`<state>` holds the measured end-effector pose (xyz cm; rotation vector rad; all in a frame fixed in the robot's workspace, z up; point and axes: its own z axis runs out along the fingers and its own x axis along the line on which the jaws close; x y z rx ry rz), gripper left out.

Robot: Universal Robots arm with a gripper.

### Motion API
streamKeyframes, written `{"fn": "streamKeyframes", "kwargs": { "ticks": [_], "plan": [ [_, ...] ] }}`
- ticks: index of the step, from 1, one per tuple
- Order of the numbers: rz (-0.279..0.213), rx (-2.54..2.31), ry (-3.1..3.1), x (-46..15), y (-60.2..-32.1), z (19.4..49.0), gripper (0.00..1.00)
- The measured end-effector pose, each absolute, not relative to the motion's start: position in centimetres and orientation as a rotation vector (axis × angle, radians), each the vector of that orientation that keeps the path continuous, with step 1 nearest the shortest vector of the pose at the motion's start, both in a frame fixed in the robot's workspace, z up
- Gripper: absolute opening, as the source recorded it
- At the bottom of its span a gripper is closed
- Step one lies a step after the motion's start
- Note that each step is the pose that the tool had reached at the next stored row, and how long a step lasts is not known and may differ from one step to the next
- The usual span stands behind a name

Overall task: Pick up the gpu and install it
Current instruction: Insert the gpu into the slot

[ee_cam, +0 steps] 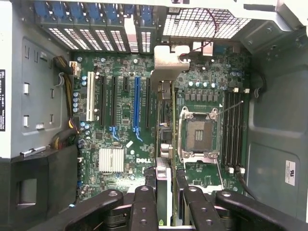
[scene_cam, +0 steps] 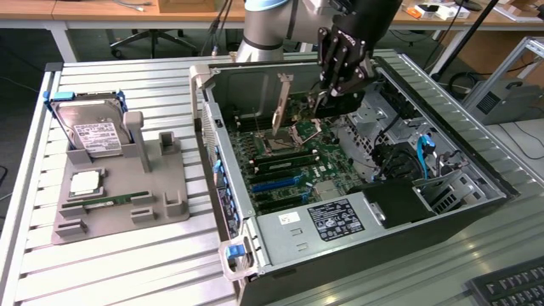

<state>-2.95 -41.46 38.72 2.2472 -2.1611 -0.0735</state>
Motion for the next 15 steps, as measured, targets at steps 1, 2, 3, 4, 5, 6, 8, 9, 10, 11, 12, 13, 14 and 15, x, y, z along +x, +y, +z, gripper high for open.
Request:
{"fn": "streamKeyframes", "kwargs": {
  "ticks": [1,2,3,4,5,6,8,9,10,11,12,13,14,15],
  "plan": [
    [-0.071,2.245,-2.161,-2.96,-41.46,38.68,0.26],
    [-0.069,2.242,-2.162,-2.96,-41.46,38.65,0.26],
    [-0.066,2.239,-2.163,-2.96,-41.45,38.62,0.26],
    [-0.064,2.235,-2.165,-2.97,-41.45,38.58,0.26],
    [-0.062,2.228,-2.17,-2.97,-41.46,38.54,0.26],
    [-0.06,2.222,-2.175,-2.98,-41.46,38.51,0.26],
    [-0.058,2.211,-2.184,-2.99,-41.45,38.45,0.26],
    [-0.057,2.204,-2.19,-3.0,-41.45,38.42,0.26],
    [-0.057,2.2,-2.194,-3.0,-41.45,38.4,0.26],
    [-0.056,2.197,-2.197,-3.01,-41.45,38.37,0.26],
    [-0.056,2.196,-2.198,-3.03,-41.46,38.34,0.26],
    [-0.056,2.196,-2.198,-3.1,-41.46,38.31,0.26],
    [-0.056,2.196,-2.197,-3.18,-41.47,38.27,0.26],
    [-0.056,2.196,-2.198,-3.24,-41.49,38.25,0.26]
  ]
}}
